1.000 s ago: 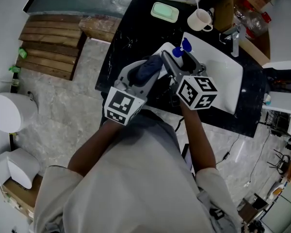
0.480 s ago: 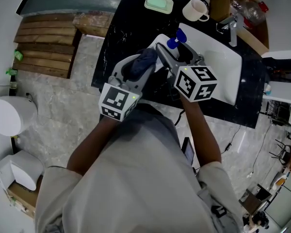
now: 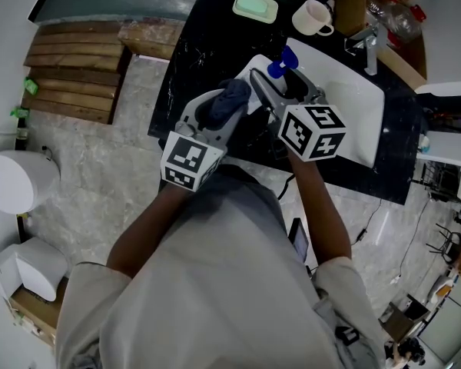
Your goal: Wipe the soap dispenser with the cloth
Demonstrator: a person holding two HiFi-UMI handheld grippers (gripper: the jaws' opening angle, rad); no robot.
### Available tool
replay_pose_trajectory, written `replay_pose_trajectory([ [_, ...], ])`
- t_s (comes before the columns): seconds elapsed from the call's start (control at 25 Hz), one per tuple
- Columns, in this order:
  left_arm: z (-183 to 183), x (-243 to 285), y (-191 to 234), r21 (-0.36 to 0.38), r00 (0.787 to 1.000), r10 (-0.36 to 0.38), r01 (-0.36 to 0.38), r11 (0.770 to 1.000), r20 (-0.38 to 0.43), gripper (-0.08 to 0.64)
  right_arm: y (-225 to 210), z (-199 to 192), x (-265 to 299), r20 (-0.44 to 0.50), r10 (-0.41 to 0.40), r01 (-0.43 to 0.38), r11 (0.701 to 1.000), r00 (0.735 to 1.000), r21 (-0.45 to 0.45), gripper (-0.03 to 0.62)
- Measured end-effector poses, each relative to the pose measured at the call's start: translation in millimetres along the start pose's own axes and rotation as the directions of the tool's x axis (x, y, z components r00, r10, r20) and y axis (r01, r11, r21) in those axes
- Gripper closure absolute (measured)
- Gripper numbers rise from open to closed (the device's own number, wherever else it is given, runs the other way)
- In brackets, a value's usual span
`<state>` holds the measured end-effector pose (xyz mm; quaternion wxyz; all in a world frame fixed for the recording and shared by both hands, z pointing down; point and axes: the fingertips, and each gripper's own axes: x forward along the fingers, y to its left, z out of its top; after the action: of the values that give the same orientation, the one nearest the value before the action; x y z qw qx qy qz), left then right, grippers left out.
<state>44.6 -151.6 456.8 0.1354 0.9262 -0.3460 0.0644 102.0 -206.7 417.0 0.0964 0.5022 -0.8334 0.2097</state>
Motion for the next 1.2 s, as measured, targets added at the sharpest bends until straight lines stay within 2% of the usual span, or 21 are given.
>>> replay_pose_trajectory([
  [0.56,-14,-2,3,-0.021,0.999,-0.015,0.014,1.000,-0.035,0.408,0,-2,-3,-0.001,-0.003,0.003,1.000,1.000,0.022,0.330],
  [0.88,-36,-6,8,-0.057,0.991,-0.025,0.018,0.998,-0.132,0.408,2,0,0,-0.006,0.009,-0.009,1.000,1.000,0.014,0.330],
  [1.04,-46,-7,11,-0.052,0.983,-0.023,0.014,0.999,-0.183,0.408,2,-1,-1,-0.006,0.022,-0.022,1.000,1.000,0.017,0.330],
  [1.2,-48,-7,11,-0.082,0.979,-0.030,0.014,0.997,-0.203,0.407,2,-2,-4,0.001,0.045,-0.045,0.999,0.999,0.012,0.330],
])
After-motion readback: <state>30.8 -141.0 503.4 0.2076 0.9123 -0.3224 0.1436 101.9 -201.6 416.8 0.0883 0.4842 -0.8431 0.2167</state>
